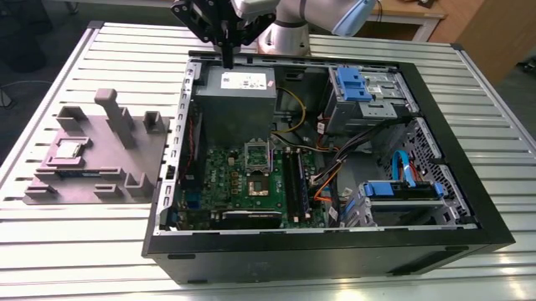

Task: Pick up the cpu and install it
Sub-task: 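Reach for the cpu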

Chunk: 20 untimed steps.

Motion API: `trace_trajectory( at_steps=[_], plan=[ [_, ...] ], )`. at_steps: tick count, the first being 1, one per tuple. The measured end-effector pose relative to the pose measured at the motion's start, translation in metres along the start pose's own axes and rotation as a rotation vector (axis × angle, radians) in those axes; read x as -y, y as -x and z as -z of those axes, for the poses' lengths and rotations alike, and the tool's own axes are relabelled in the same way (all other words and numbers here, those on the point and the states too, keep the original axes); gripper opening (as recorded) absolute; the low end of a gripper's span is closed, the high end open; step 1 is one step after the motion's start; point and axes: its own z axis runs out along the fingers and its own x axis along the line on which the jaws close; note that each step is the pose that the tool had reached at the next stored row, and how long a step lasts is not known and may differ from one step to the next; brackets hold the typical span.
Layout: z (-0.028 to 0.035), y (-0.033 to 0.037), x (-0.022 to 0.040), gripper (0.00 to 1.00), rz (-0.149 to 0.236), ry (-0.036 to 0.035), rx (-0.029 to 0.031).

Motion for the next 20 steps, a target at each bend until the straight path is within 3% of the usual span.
trace_trajectory(
  at_steps=[20],
  plan=[
    [0.0001,-0.0073,0.0005,0.10,0.000,0.0000,0.0000]
  ],
)
